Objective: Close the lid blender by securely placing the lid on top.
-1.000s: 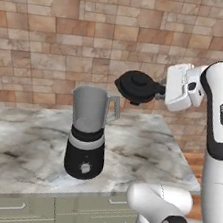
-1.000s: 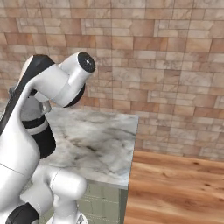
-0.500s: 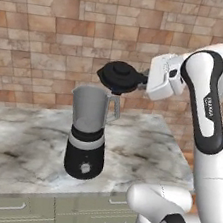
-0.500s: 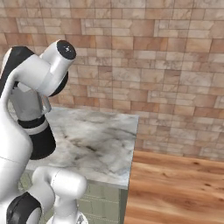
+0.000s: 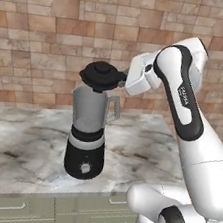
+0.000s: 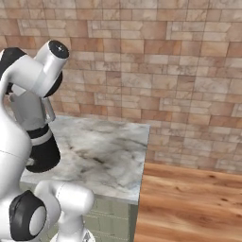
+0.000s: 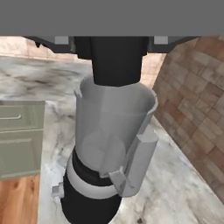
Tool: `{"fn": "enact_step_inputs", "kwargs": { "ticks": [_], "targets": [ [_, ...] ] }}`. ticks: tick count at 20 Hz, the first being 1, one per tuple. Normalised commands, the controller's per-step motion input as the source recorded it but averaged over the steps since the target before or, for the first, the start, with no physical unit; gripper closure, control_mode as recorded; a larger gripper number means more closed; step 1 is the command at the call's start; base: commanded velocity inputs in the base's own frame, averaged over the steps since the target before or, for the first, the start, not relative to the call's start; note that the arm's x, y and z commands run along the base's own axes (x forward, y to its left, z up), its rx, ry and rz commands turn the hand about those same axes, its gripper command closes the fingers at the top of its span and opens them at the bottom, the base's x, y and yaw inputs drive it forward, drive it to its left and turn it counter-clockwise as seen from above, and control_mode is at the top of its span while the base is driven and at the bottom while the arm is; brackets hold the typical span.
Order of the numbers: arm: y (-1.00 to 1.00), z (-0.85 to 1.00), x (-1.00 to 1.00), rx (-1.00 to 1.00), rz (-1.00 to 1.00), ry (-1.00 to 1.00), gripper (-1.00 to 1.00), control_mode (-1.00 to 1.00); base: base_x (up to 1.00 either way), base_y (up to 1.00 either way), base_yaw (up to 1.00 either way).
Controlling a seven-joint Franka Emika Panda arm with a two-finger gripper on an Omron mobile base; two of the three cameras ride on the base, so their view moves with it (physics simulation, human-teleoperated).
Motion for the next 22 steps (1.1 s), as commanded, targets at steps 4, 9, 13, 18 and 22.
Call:
{"fn": "enact_step_inputs", "kwargs": {
  "ticks": [4, 9, 13, 18, 22],
  "targets": [
    [0.0, -0.08, 0.04, -0.01, 0.05, 0.0, 1.0, -1.0, 0.0, 0.0, 0.0],
    [0.0, -0.16, 0.01, -0.03, 0.1, 0.0, 1.0, -1.0, 0.0, 0.0, 0.0],
    [0.23, -0.12, 0.23, -0.06, 0.05, 0.0, 1.0, -1.0, 0.0, 0.0, 0.0],
    [0.23, -0.04, 0.34, -0.09, 0.01, 0.02, 1.0, -1.0, 0.0, 0.0, 0.0],
    [0.08, -0.07, 0.17, -0.11, 0.0, 0.02, 1.0, -1.0, 0.0, 0.0, 0.0]
  ]
}}
